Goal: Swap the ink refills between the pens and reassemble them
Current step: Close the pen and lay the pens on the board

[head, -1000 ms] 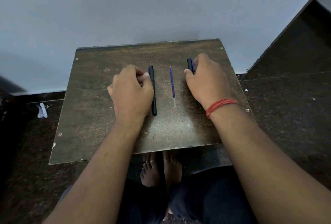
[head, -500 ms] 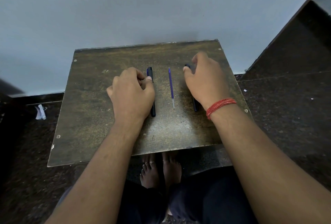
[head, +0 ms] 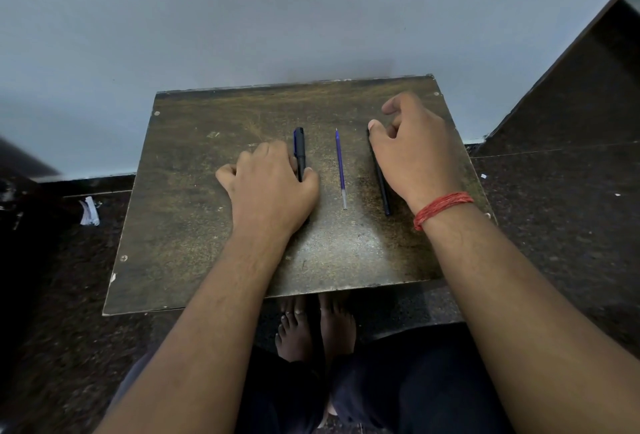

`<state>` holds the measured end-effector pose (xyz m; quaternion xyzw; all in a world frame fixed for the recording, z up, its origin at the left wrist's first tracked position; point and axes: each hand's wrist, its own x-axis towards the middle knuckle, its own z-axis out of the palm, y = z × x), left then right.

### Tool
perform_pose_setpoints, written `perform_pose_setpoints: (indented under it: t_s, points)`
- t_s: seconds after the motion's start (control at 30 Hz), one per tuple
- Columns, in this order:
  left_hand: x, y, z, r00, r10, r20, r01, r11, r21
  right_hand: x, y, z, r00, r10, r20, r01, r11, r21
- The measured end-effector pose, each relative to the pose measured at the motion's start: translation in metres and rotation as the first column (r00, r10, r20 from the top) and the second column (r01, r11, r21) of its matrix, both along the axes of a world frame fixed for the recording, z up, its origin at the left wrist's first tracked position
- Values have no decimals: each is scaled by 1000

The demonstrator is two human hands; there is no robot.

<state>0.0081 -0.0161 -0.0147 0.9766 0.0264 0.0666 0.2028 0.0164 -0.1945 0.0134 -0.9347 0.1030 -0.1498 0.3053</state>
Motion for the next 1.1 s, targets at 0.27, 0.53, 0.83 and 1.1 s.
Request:
perform_pose_setpoints:
  t_s: [0.27, 0.53, 0.83, 1.1]
  points:
    - [0, -1, 4, 991, 32, 127, -12, 988, -153, 1, 0, -1, 1000, 9, 7, -10, 996, 90]
    - [-9, -16, 11, 961, -127, 245, 210, 911, -355, -1, 14, -5, 992, 122, 40, -117, 742, 660]
    - [-11, -22, 6, 938, -233, 257, 327, 841, -431, 2, 17, -8, 987, 150, 51, -101, 346, 933]
    - [-12, -21, 8, 946, -247, 210, 315, 849, -424, 8, 8, 3, 993, -119, 21, -21, 3, 1000]
